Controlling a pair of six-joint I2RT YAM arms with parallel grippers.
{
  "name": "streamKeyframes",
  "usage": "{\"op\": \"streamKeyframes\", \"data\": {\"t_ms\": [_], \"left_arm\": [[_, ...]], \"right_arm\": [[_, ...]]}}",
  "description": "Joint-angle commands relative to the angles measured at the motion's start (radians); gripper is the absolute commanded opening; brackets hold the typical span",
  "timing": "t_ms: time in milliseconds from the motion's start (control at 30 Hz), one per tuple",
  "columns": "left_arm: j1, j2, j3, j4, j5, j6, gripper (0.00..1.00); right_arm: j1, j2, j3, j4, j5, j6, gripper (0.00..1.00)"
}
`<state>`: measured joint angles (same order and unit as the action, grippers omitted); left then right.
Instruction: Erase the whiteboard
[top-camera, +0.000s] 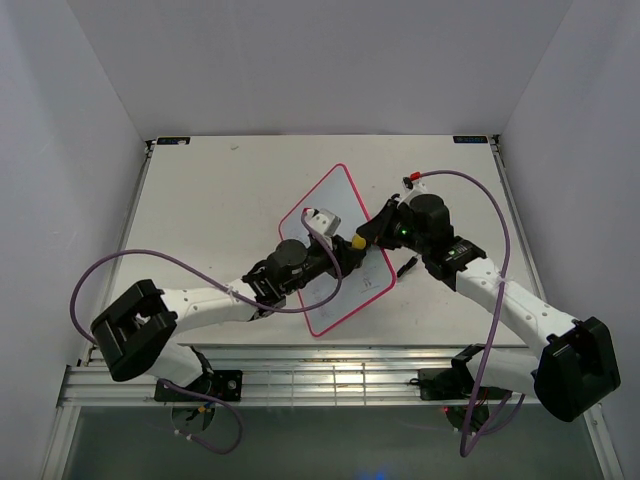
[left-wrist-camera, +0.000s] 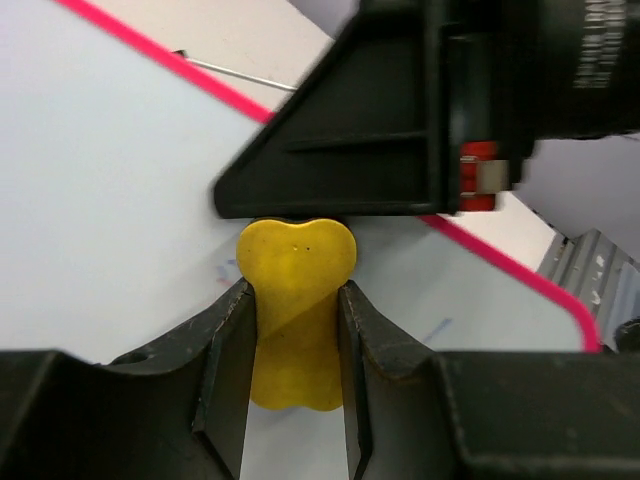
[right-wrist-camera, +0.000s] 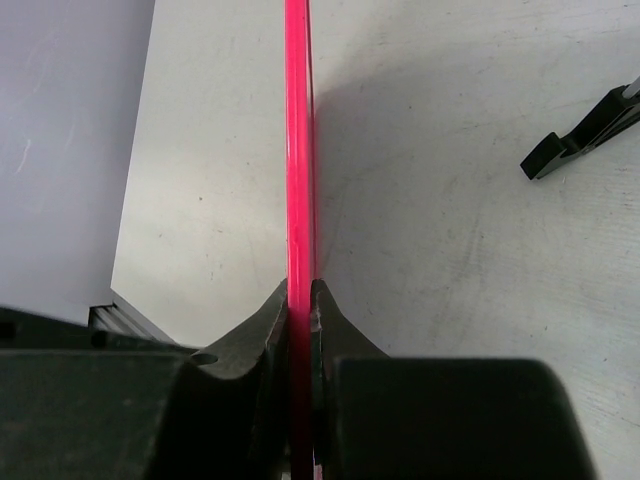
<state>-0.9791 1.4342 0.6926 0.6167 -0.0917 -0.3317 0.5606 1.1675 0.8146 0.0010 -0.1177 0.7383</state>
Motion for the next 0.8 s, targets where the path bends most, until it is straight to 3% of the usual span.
{"op": "streamKeyframes", "data": {"t_ms": [0, 133, 400, 633, 767], "left_arm": [[0.115, 0.031, -0.053, -0.074, 0.043, -0.021, 0.02], [0.207, 0.054, -0.064, -0.038, 0.133, -0.040, 0.02], [0.260, 0.126, -0.022, -0.012, 0.253, -0.073, 0.01], [0.174, 0.006, -0.074, -0.026, 0.284, -0.138, 0.00], [0.079, -0.011, -0.042, -0.150, 0.239, -0.164, 0.00]], "right_arm": [[0.084, -0.063, 0.057, 0.148, -0.161, 0.030, 0.08], [0.093, -0.062, 0.058, 0.155, -0.184, 0.018, 0.08], [0.117, -0.037, 0.069, 0.154, -0.192, 0.006, 0.08], [0.117, -0.031, 0.087, 0.117, -0.103, 0.003, 0.08], [0.117, -0.026, 0.095, 0.123, -0.074, 0.000, 0.08]]}}
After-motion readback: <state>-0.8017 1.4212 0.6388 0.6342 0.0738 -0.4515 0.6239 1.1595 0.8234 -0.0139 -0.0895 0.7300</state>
